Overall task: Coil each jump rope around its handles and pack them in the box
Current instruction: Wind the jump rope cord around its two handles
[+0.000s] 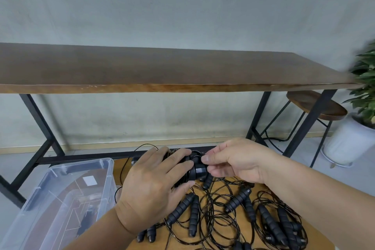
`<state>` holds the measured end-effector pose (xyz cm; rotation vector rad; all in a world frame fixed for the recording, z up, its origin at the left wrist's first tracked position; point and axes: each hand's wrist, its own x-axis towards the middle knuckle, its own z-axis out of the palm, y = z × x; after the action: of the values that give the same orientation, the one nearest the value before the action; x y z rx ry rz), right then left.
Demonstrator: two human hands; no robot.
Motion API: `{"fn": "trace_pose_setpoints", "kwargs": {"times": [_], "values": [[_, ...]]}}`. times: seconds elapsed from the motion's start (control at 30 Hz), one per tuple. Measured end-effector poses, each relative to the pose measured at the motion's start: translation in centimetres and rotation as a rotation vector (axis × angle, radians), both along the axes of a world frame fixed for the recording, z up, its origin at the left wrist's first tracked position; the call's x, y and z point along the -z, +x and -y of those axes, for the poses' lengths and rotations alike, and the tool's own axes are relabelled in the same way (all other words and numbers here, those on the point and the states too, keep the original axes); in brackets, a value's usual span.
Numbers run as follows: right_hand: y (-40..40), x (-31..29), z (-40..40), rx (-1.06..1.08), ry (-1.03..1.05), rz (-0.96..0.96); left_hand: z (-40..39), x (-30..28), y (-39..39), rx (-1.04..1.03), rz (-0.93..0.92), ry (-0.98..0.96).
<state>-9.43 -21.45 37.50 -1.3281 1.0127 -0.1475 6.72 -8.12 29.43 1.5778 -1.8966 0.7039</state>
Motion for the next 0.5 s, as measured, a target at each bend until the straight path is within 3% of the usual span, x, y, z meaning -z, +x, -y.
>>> {"fn": "trace_pose_setpoints", "kwargs": {"times": [0.27,0.4,0.5], "values": [[0.1,1.1,-0.7,-0.009,-0.292,-0.194,0.2,0.9,-0.6,-0.008,0.081,0.022],[0.9,1.4,-1.3,-0.082,-0.589,-0.339,0.5,1.4,-1.2,-0.015,0.074,0.033],[0.8,2.0,-1.3,-0.094,-0.639,-0.307,0.7,1.5,-1.5,-0.026,0.048,0.044]]}}
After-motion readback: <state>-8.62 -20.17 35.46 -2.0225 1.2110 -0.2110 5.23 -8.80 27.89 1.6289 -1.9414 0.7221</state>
